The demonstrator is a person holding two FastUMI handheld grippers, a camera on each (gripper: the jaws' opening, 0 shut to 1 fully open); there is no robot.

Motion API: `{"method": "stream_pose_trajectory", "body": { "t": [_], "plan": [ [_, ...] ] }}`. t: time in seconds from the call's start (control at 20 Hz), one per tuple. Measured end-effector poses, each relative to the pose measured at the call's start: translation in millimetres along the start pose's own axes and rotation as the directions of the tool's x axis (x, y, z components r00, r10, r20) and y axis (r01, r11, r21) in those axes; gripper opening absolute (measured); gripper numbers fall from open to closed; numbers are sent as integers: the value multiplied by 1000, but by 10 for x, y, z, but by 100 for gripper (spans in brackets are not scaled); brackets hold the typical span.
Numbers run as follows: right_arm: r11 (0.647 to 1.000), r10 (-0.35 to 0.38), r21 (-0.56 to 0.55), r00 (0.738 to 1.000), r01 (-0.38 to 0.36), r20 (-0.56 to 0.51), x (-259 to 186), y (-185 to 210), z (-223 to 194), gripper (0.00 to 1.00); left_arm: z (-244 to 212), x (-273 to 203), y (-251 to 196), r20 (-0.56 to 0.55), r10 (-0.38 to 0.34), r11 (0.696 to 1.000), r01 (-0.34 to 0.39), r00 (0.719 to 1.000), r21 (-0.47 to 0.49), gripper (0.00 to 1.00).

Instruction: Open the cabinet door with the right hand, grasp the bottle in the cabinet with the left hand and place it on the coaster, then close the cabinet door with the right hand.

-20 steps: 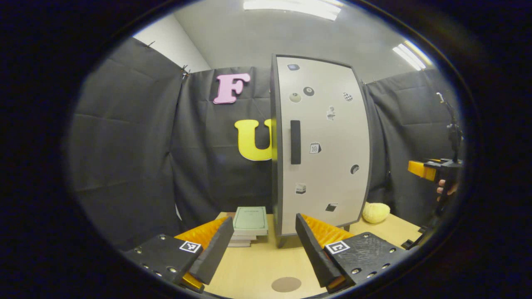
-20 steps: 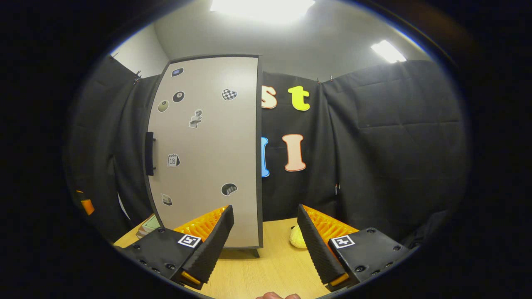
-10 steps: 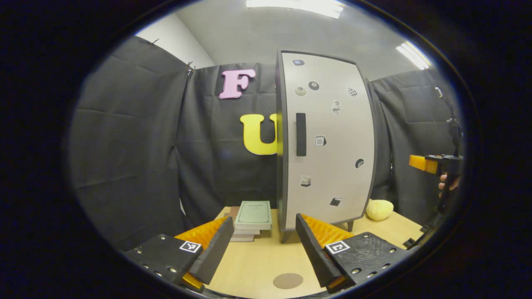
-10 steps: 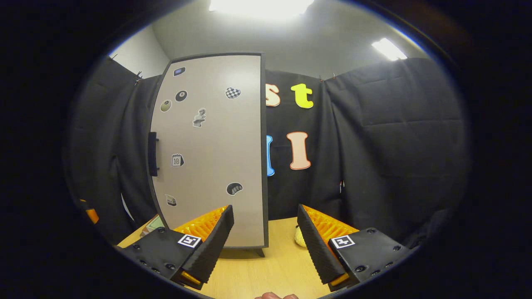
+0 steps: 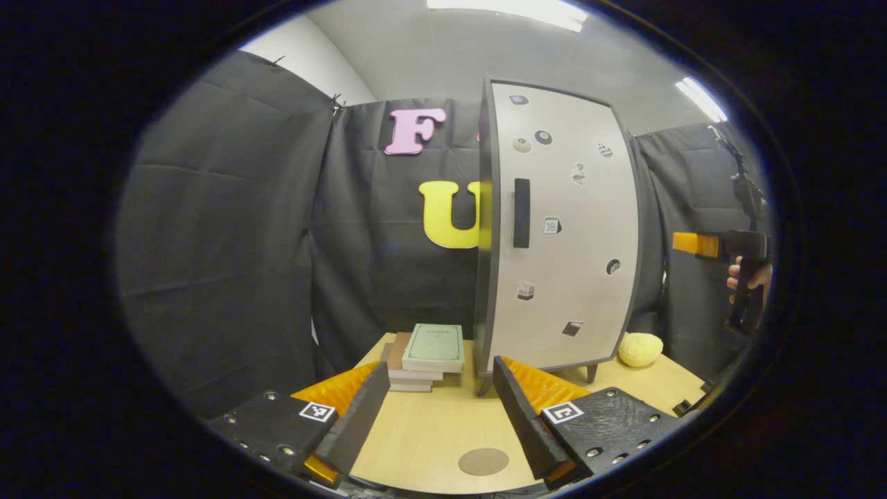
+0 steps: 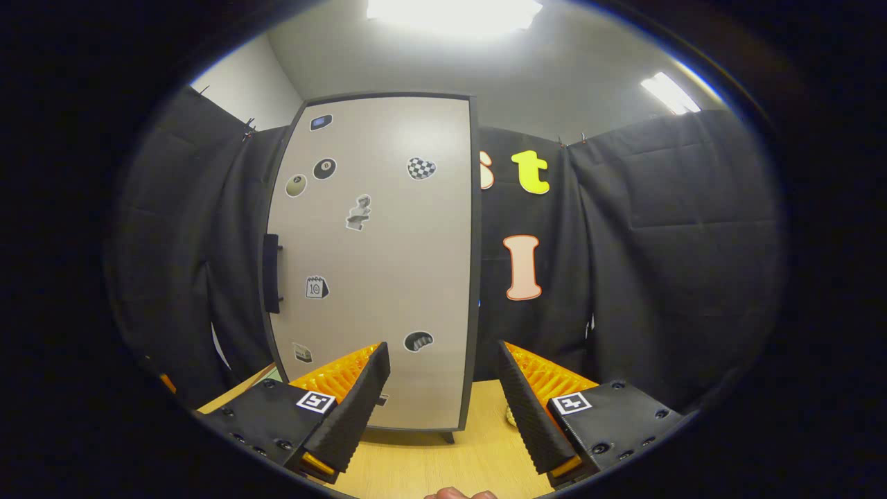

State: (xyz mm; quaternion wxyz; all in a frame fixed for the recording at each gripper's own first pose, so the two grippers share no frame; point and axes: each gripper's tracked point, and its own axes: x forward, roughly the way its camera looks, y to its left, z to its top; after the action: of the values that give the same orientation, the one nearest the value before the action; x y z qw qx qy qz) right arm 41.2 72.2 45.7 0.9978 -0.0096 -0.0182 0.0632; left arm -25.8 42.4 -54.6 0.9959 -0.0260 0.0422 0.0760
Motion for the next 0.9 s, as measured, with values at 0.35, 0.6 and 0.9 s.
{"method": "stream_pose_trajectory", "body": {
  "t": [0.35, 0.6, 0.9],
  "plan": [
    [991, 132, -8, 989, -132, 64, 360, 715, 539, 97, -193, -161, 275, -26, 69, 997, -70, 997, -22, 93],
    [974, 212, 59, 973, -218, 86, 576, 1336, 805, 97, -290, -262, 494, -45, 123, 992, -125, 991, -37, 88],
    [966, 251, 38, 964, -255, 88, 871, 1870, 870, 97, -542, -328, 779, -85, 191, 979, -196, 978, -51, 88]
  ]
}}
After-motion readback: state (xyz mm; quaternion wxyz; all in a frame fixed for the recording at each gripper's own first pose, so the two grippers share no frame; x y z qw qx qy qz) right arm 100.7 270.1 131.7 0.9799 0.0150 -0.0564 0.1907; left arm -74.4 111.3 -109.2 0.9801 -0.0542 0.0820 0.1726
